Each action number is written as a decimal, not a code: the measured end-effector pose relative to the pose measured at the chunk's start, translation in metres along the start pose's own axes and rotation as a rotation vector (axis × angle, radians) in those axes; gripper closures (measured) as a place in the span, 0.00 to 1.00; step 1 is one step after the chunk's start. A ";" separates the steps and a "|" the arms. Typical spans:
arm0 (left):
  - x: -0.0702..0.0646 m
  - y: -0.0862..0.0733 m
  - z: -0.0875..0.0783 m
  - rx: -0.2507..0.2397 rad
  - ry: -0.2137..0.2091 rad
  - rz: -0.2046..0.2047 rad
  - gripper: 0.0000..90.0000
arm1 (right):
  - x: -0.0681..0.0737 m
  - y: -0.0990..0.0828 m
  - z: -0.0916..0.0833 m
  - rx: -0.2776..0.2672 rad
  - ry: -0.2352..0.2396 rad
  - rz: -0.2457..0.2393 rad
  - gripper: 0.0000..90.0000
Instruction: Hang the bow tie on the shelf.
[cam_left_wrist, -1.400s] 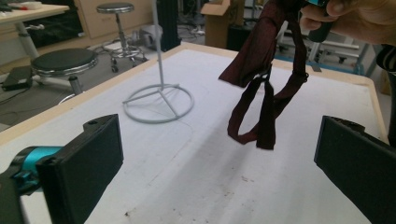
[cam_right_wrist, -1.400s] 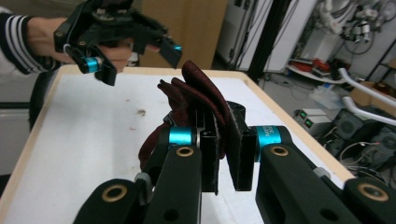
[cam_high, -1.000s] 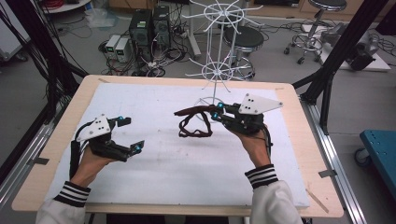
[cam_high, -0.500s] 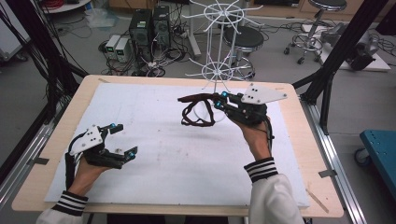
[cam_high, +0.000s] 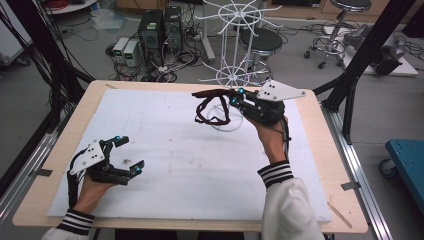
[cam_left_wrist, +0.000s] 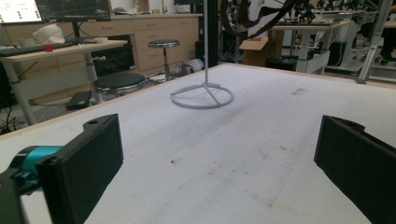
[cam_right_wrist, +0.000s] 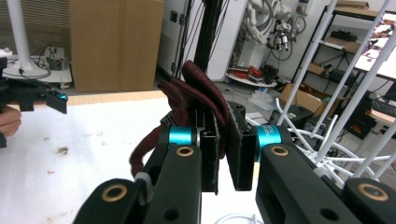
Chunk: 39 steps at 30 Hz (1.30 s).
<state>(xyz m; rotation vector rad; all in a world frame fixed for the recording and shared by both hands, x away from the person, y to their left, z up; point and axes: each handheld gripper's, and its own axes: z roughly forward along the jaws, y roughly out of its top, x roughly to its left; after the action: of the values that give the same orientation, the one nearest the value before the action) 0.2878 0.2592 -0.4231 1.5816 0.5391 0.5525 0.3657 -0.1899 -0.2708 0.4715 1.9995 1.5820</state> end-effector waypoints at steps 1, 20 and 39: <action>0.000 -0.001 0.000 -0.007 0.003 -0.001 0.02 | -0.001 0.001 0.000 0.001 -0.008 0.002 0.94; 0.004 -0.014 -0.004 -0.024 0.011 -0.016 0.02 | -0.027 0.008 0.019 0.094 -0.088 -0.002 0.94; 0.006 -0.019 -0.005 -0.022 0.009 -0.033 0.02 | -0.037 0.000 0.036 0.165 -0.100 0.017 0.94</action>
<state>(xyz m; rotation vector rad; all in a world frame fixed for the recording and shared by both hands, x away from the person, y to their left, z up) 0.2887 0.2684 -0.4419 1.5473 0.5626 0.5393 0.4166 -0.1832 -0.2695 0.6209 2.0633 1.3809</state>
